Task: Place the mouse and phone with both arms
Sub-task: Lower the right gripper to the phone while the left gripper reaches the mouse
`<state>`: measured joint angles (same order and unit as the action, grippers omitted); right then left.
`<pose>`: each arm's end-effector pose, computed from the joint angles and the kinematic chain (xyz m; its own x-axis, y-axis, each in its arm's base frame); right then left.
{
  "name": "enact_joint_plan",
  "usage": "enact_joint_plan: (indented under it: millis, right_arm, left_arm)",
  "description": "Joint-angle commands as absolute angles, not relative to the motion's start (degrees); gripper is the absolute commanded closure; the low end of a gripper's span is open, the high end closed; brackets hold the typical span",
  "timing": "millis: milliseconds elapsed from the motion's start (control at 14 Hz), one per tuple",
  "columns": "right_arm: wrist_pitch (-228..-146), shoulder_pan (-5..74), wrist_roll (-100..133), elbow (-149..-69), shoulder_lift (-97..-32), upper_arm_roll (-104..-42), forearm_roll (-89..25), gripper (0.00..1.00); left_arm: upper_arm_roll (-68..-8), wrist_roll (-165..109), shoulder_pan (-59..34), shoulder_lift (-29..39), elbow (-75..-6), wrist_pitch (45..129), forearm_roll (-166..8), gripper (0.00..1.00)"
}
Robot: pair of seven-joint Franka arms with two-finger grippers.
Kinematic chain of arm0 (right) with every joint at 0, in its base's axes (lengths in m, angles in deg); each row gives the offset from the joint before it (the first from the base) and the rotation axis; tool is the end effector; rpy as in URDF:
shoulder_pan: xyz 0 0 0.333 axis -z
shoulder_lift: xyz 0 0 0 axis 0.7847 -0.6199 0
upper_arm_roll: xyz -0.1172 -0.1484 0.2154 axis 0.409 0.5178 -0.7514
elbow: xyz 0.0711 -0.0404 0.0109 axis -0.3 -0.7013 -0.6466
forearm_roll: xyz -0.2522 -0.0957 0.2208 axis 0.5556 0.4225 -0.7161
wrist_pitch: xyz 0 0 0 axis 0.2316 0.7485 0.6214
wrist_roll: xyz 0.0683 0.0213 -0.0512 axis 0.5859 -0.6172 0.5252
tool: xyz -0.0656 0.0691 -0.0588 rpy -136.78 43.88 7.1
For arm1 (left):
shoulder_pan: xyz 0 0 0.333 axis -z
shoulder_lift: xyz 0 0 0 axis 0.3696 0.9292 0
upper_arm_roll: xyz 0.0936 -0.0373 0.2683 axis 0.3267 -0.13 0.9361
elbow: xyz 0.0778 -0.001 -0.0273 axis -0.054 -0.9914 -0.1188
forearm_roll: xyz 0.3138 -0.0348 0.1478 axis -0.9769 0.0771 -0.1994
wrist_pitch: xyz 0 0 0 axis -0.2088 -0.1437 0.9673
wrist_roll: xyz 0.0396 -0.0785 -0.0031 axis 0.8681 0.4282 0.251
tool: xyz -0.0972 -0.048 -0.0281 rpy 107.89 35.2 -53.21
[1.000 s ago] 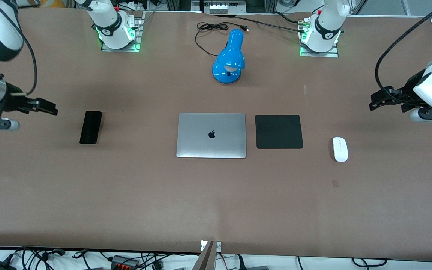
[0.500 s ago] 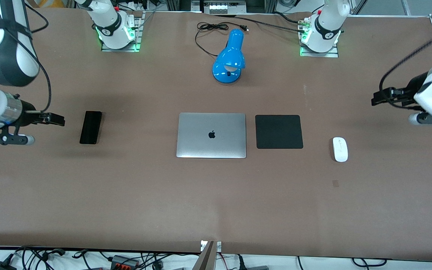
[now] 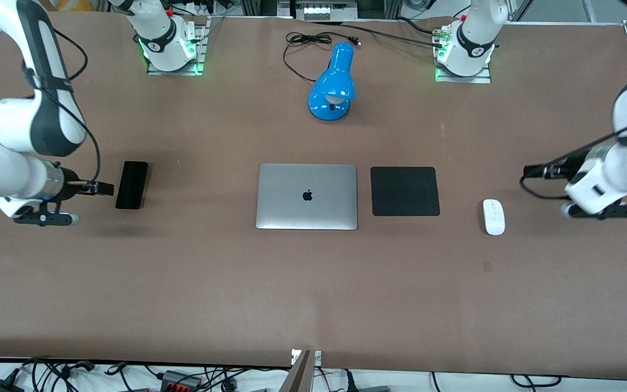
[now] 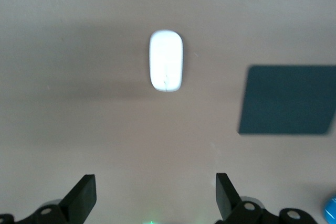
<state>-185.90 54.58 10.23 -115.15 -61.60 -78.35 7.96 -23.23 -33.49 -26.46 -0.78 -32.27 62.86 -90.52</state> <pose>0.5648 -0.0334 0.3184 0.9797 -0.0520 -0.1935 -0.0436 -0.9979 0.0476 0.5690 0.0211 0.3968 0.9505 0.0327 -0.3089 0.0248 -0.9993 -0.0294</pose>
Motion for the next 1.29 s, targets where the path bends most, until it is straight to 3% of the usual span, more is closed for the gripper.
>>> enact_joint_plan:
  millis: [0, 357, 500, 1214]
  right_arm:
    - [-193.73, 55.47, 9.78, -120.96, -61.85, -78.41, 8.93, 0.0]
    - [-197.98, 56.09, 9.78, -124.22, -65.1, -78.41, 8.85, 0.0]
    - [-198.07, 56.17, 9.43, -124.31, -66.59, -78.41, 8.85, 0.0]
    - [-201.76, 56.35, 9.43, -127.3, -69.5, -78.41, 8.85, 0.0]
  left_arm:
    - [-23.52, -34.28, -26.53, -0.99, -41.04, 74.87, -92.17, 0.0]
    - [-23.96, -34.37, -26.53, -0.9, -59.24, 105.71, -92.52, 0.0]
    - [-23.96, -34.28, -26.61, 0.06, -62.77, 112.94, -92.52, 0.0]
    - [-23.61, -36.74, -28.45, 5.86, -63.31, 123.16, -92.61, 0.0]
